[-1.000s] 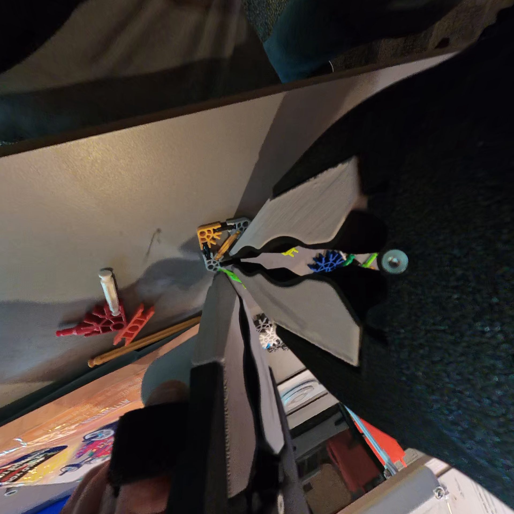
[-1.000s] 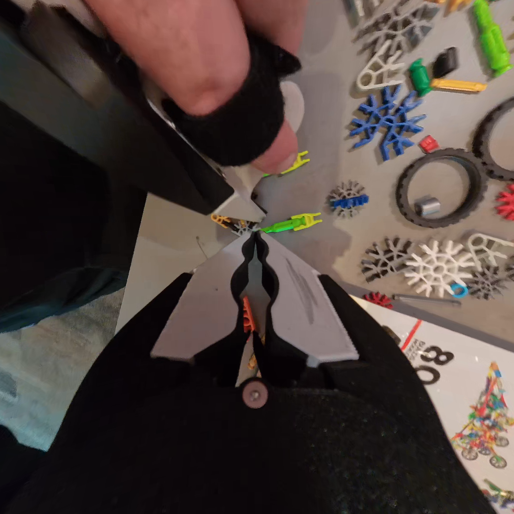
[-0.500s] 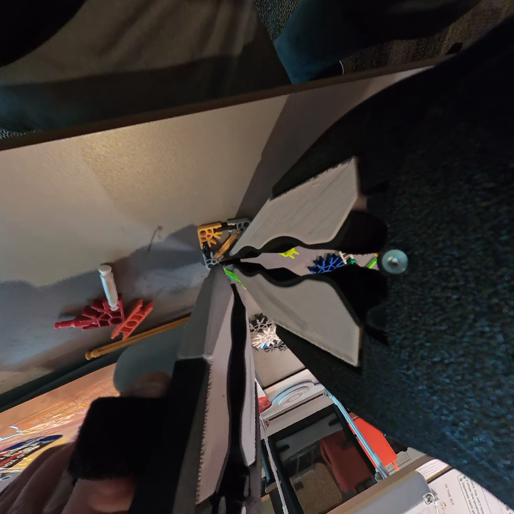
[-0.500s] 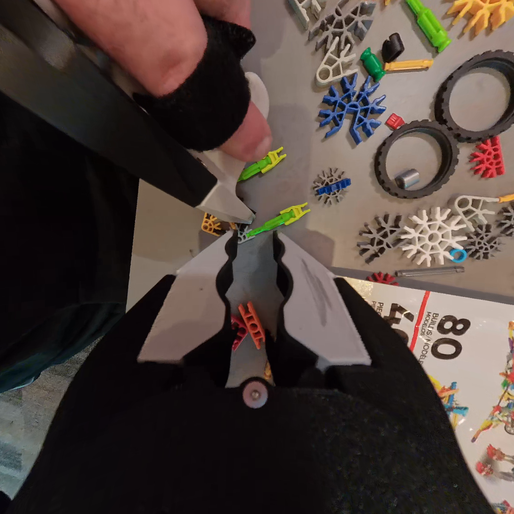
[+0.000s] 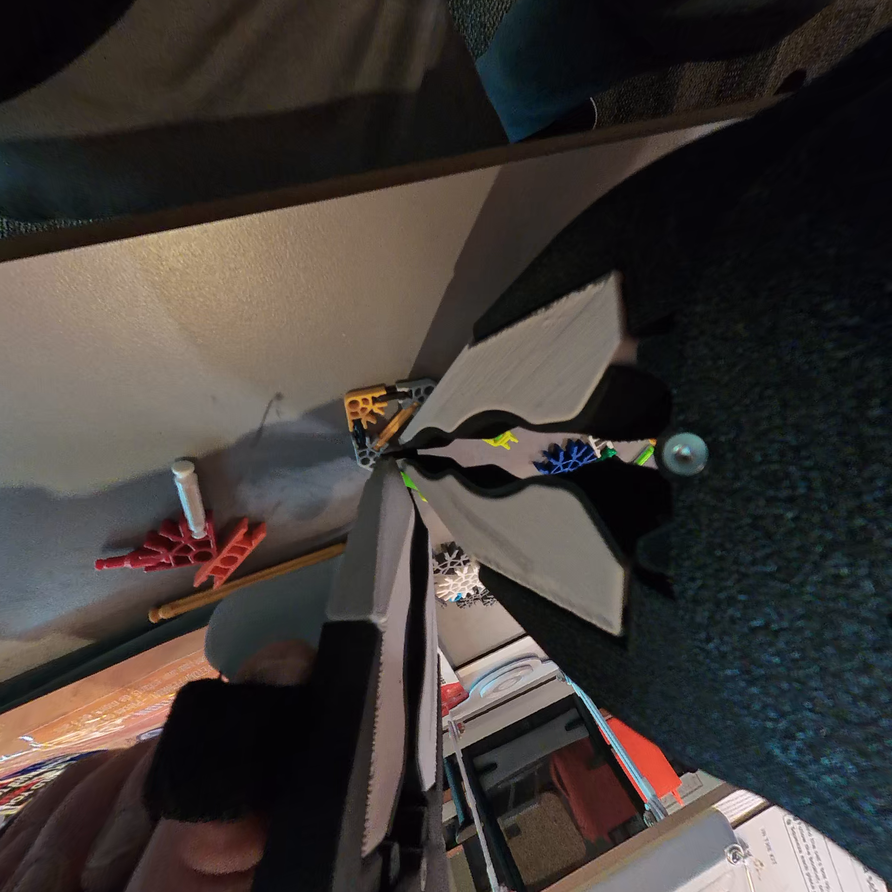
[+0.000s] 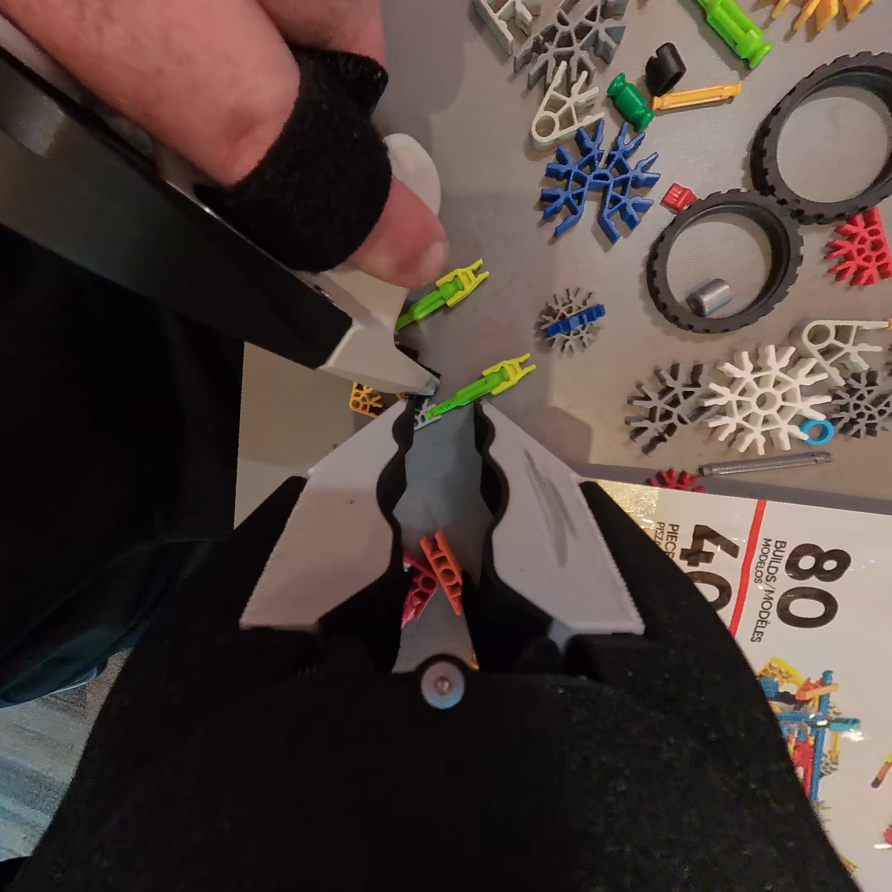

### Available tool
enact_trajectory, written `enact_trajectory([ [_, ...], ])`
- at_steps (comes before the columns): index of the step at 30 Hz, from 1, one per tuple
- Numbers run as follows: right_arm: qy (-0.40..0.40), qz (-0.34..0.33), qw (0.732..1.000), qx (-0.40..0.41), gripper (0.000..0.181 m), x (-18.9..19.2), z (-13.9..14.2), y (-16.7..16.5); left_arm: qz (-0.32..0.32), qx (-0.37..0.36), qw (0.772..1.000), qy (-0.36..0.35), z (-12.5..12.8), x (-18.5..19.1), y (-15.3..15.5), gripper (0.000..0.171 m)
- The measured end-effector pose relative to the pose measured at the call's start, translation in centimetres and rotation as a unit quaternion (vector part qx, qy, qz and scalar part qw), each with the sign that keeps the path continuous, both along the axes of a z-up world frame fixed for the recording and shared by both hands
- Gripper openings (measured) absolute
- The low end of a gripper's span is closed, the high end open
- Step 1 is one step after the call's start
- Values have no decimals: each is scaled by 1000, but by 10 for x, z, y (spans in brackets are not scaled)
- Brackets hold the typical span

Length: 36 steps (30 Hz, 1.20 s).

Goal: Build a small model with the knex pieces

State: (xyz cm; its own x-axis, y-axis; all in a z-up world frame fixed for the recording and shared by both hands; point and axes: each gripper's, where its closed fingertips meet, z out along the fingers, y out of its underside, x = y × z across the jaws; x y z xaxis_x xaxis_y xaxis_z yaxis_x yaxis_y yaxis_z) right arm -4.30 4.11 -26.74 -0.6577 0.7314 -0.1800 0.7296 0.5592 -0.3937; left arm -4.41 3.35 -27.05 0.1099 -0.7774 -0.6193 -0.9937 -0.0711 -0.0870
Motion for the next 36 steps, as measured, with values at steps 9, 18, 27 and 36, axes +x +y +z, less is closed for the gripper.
enact_trajectory([
  [9, -3, 6, 1000, 24, 21, 0, -1, 0, -1, 1, 1000, 3, 0, 0, 0, 0],
  [18, -16, 28, 999, -12, 16, -1, -1, 2, 2, 2, 1000, -1, 0, 0, 3, 0],
  [27, -17, 31, 999, -29, 14, -1, -1, 3, 5, 0, 1000, 0, 0, 0, 3, 0],
  [36, -13, 33, 999, -23, 16, 0, -1, 3, 7, 3, 1000, 3, 0, 0, 3, 0],
])
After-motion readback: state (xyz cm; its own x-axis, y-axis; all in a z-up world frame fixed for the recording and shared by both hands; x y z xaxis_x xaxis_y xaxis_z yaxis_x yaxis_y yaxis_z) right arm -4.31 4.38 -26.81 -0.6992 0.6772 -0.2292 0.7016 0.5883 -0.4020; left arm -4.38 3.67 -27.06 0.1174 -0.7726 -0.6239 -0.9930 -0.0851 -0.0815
